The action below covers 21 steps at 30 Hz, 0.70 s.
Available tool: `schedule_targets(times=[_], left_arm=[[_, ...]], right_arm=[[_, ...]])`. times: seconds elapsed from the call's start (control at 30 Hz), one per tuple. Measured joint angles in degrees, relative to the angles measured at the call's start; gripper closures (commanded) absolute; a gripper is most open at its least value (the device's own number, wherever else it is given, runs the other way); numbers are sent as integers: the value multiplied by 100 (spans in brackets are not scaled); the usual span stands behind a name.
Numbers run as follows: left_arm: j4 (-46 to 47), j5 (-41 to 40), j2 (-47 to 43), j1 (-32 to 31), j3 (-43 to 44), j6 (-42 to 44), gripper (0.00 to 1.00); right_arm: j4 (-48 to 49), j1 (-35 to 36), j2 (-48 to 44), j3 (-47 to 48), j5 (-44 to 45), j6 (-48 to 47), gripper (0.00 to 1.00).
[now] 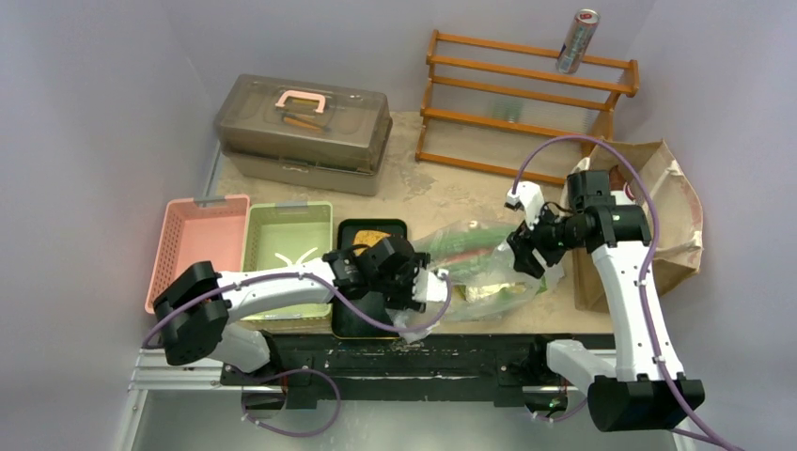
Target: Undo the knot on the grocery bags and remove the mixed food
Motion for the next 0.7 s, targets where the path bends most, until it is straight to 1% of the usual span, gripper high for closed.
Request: schedule_targets(times=[0.1, 0.2, 0.23, 0.3, 0.33, 0.37, 0.47, 0.57, 0.67, 0.7], left_arm=[[-22, 52, -22, 282, 424, -557, 31], [103, 13, -175, 476, 664, -951, 41], [125, -37, -254, 501, 697, -1064, 46], [133, -129, -308, 507, 713, -1191, 48], [131, -168, -310, 522, 715, -1266, 46], [107, -179, -304, 546, 715, -1340, 41], [33, -61, -308, 745, 713, -1587, 30], [-74, 81, -369, 890, 713, -1731, 22], [-249, 278, -492, 885, 713, -1829, 21], [-313, 343, -542, 885, 713, -1851, 20]], right_arm=[[4, 4, 105, 579, -243, -4, 27], [70, 59, 94, 1058, -511, -59, 30], [92, 118, 61, 1137, -584, -87, 32], [120, 313, -22, 1161, -686, -129, 43], [118, 472, -61, 1161, -710, -138, 51], [129, 656, -90, 1161, -765, -157, 58], [181, 1292, -107, 1150, -953, -195, 72], [365, 1926, -76, 1008, -1075, -236, 76], [656, 2516, -26, 614, -1078, -275, 83], [675, 2546, -22, 592, -1073, -273, 86]])
